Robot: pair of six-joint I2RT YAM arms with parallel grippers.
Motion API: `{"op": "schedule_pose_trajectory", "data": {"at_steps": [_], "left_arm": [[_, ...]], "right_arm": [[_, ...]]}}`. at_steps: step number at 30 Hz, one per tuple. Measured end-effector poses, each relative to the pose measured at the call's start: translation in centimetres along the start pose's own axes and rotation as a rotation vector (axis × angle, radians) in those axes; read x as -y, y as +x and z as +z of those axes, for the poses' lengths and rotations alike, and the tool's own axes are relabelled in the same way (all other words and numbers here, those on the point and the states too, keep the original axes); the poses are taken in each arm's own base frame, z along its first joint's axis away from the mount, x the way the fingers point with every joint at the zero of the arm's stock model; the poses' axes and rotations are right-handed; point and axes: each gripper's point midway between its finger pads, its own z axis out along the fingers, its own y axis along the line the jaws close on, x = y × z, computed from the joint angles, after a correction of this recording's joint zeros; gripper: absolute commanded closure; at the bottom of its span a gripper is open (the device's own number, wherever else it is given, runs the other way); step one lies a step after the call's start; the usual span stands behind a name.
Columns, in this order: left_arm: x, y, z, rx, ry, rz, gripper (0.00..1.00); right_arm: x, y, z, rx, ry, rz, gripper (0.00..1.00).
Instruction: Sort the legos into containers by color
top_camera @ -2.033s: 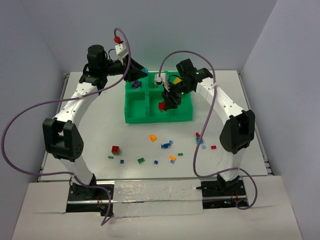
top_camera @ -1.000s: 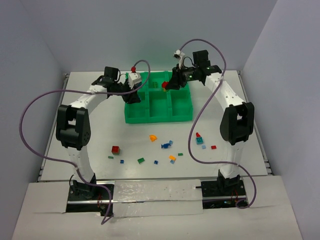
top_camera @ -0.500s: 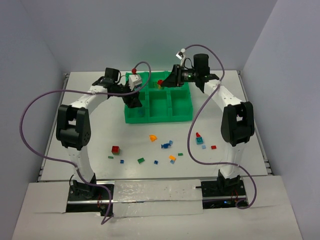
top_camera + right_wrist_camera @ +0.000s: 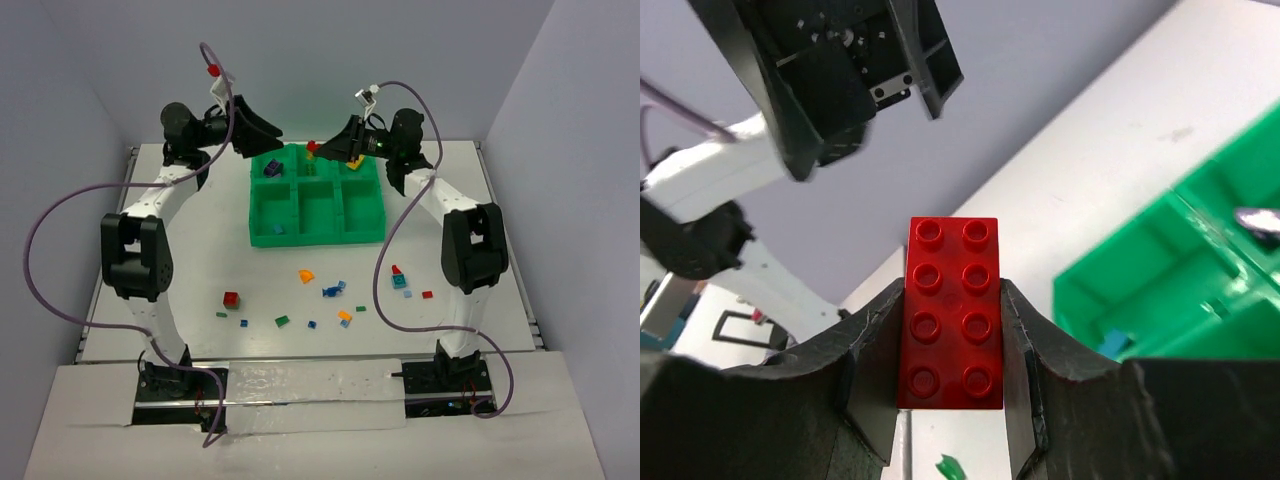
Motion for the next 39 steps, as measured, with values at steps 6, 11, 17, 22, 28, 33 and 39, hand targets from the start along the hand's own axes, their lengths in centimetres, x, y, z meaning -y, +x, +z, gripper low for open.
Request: {"op": "schedule_pose_trajectory", "data": {"at_steps": [6, 11, 17, 22, 28, 33, 39], "left_arm": [[1.4, -0.1, 0.1, 0.020, 0.094, -0.189, 0.22], [1.9, 0.1, 0.0, 0.004, 0.110, -0.224, 0.22], [1.7, 1.4, 0.3, -0.028, 0.095, -0.224, 0.24], [2.2, 2.1, 1.3, -0.070, 0.079, -0.192, 0.26], [2.9, 2.3, 1.7, -0.085, 0.090, -0.180, 0.28], [3.0, 2.4, 1.8, -0.088, 0.094, -0.182, 0.32], [3.4, 2.6, 2.2, -0.094, 0.106, -0.187, 0.42]], "right_arm": [[-2.6, 0.3, 1.4, -0.011, -0.067, -0.018, 1.00], [-3.9, 0.2, 1.7, -0.014, -0.091, -0.036, 1.00], [-4.7, -0.2, 1.5, -0.006, -0.101, -0.054, 1.00], [-4.9, -0.1, 1.7, -0.008, -0.105, -0.056, 1.00], [-5.0, -0.1, 1.7, -0.009, -0.106, -0.059, 1.00], [-5.2, 0.0, 1.9, -0.012, -0.110, -0.063, 1.00], [-5.3, -0.2, 2.0, -0.012, -0.112, -0.071, 1.00]]}}
